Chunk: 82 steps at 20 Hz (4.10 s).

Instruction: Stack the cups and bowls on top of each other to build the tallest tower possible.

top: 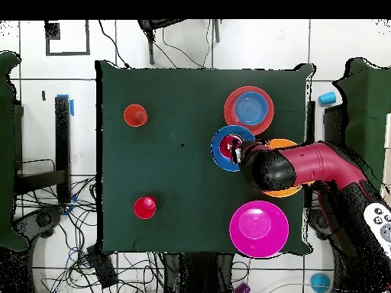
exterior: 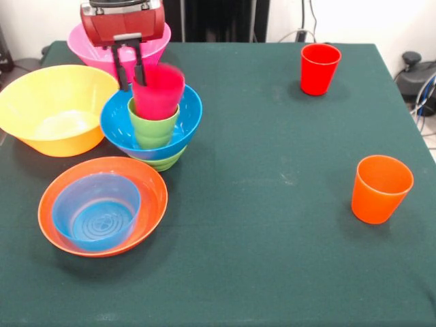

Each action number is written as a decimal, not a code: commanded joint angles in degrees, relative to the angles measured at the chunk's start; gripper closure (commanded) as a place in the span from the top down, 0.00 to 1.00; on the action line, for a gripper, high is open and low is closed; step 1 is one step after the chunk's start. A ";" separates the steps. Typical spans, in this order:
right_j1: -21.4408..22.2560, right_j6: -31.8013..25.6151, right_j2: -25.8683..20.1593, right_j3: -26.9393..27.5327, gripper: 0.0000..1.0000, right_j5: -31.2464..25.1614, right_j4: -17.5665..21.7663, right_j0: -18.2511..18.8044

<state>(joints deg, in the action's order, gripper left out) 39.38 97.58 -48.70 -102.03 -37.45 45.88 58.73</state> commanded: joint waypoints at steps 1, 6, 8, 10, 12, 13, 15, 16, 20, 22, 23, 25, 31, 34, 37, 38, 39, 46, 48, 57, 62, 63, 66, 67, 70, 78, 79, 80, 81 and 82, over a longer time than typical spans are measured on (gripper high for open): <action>-1.56 -4.73 3.86 1.85 1.00 0.66 3.63 -2.23; -1.03 -4.60 4.13 1.88 1.00 0.13 3.87 -2.55; -0.93 -4.47 4.19 1.85 1.00 0.17 4.04 -2.69; -0.71 -4.15 4.31 1.77 1.00 0.41 4.29 -2.80; -0.38 -3.38 4.05 1.91 1.00 1.09 4.05 -2.94; -0.26 -3.53 3.98 1.92 1.00 0.74 3.87 -2.97; 0.59 -3.33 3.58 1.31 1.00 0.18 3.01 -3.02; 0.94 -3.22 3.43 1.07 1.00 -0.03 2.70 -3.09; 1.79 -1.32 3.64 1.43 1.00 -0.75 1.95 -4.66; 1.82 1.11 4.54 1.90 1.00 -0.88 2.05 -6.62; 1.81 1.84 4.82 2.07 1.00 -0.91 1.93 -7.28; 1.99 3.40 5.39 2.74 1.00 -1.45 1.16 -8.97; 3.93 5.78 7.87 3.70 1.00 -1.98 -0.62 -12.71; 4.05 6.18 8.88 4.90 1.00 -2.33 -1.85 -14.12; 4.07 6.42 9.62 6.19 1.00 -3.15 -3.34 -15.31; 4.01 6.63 9.85 6.64 1.00 -3.39 -3.98 -15.83; 4.01 6.70 10.11 6.92 1.00 -3.43 -4.44 -16.28; 7.09 9.36 12.48 5.25 1.00 -0.30 -6.78 -19.29; 8.07 9.87 12.83 4.65 1.00 0.07 -7.78 -20.09; 4.94 13.21 15.85 7.45 1.00 4.00 -9.33 -25.53; 2.13 13.97 16.69 9.13 1.00 7.94 -10.14 -26.90; 1.84 14.15 16.83 9.09 1.00 8.93 -10.36 -27.12; 0.38 13.99 16.62 9.50 1.00 11.90 -10.95 -27.18; 0.39 13.77 16.65 9.40 1.00 12.23 -11.14 -27.14; -0.13 13.91 17.18 10.81 1.00 12.81 -11.21 -28.03; -4.00 13.93 18.80 17.69 1.00 11.48 -13.27 -32.09; -4.68 13.89 18.80 18.41 1.00 11.33 -13.72 -32.46; -6.08 13.73 18.57 19.60 1.00 11.09 -14.41 -32.96; -6.99 13.41 18.40 20.35 1.00 10.80 -14.99 -33.28; -8.38 13.06 18.13 21.56 1.00 10.49 -15.77 -33.77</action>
<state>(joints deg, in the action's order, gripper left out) 37.94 103.43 -33.05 -86.79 -25.76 31.94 27.99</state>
